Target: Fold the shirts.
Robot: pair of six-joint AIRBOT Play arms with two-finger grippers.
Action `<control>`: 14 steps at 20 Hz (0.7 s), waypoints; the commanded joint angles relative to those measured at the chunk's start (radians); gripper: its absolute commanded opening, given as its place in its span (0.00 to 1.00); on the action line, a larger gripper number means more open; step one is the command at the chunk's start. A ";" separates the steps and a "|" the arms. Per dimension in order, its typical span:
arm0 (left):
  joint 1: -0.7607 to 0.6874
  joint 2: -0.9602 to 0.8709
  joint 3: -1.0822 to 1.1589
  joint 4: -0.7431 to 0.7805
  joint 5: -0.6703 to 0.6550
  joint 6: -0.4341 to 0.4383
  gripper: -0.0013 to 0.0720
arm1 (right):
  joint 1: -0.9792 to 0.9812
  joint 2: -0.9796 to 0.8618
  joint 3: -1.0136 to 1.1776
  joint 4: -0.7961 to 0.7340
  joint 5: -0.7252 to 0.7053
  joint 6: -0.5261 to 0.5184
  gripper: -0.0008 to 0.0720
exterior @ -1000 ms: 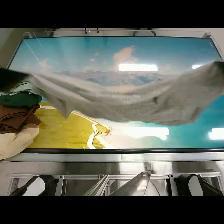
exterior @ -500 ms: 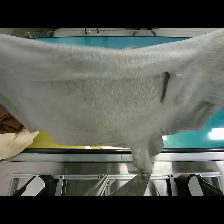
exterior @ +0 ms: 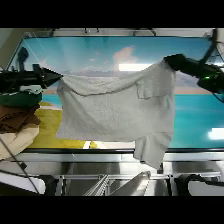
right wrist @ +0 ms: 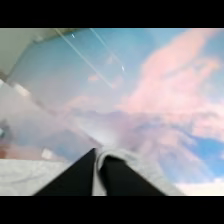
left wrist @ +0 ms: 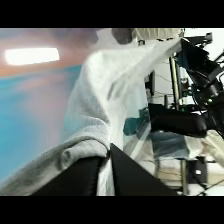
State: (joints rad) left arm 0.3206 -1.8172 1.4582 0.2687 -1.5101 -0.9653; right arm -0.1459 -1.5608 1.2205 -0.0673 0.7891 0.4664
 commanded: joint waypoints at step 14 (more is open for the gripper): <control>0.176 0.018 0.090 0.447 -0.232 -0.187 0.95 | -0.506 0.127 -0.317 -0.641 0.500 0.422 0.51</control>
State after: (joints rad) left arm 0.4824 -1.9091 1.7370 0.5327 -1.7508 -1.1751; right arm -0.5476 -1.5288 1.1183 -0.5915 1.2797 0.8417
